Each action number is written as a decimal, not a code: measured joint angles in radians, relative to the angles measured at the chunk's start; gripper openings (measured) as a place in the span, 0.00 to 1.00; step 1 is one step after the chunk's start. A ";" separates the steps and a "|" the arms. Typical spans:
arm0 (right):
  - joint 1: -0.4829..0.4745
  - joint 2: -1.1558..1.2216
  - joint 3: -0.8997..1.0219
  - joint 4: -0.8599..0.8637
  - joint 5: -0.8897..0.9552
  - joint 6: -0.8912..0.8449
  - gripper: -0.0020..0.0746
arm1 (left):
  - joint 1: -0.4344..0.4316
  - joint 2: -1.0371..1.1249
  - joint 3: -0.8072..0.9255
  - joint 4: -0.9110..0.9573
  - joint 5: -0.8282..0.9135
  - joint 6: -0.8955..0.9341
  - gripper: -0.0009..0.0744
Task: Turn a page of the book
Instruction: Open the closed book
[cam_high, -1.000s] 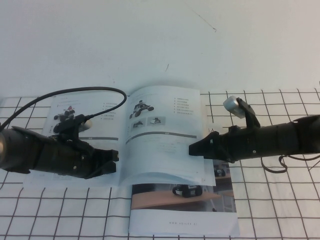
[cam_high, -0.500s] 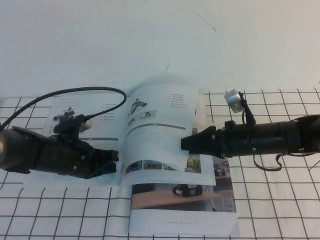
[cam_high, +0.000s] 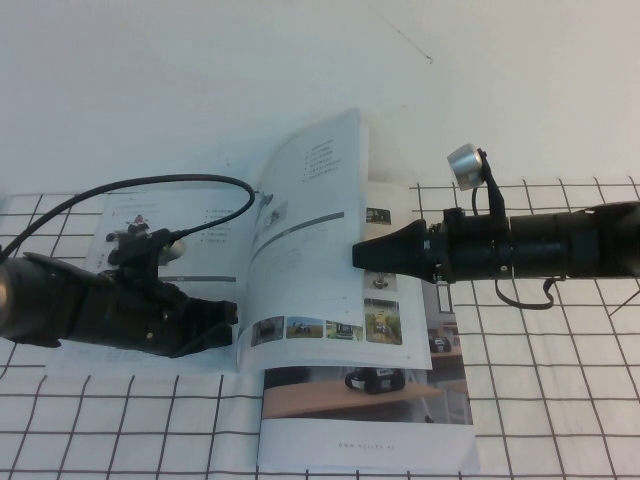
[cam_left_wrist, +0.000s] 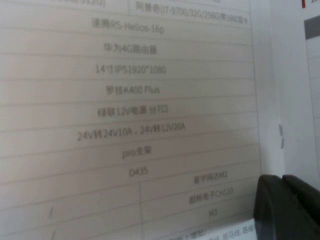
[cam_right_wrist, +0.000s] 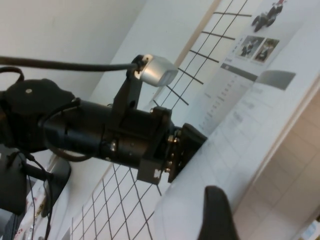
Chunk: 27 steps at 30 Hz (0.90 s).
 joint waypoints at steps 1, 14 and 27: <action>0.000 0.000 -0.002 0.000 -0.001 0.000 0.59 | 0.000 -0.002 0.000 0.000 0.000 0.006 0.01; 0.022 0.000 -0.008 0.000 -0.022 0.000 0.59 | 0.000 -0.171 -0.047 0.079 0.040 0.019 0.01; 0.029 0.001 -0.044 0.000 -0.022 0.013 0.59 | -0.077 -0.448 -0.060 0.364 0.307 0.195 0.01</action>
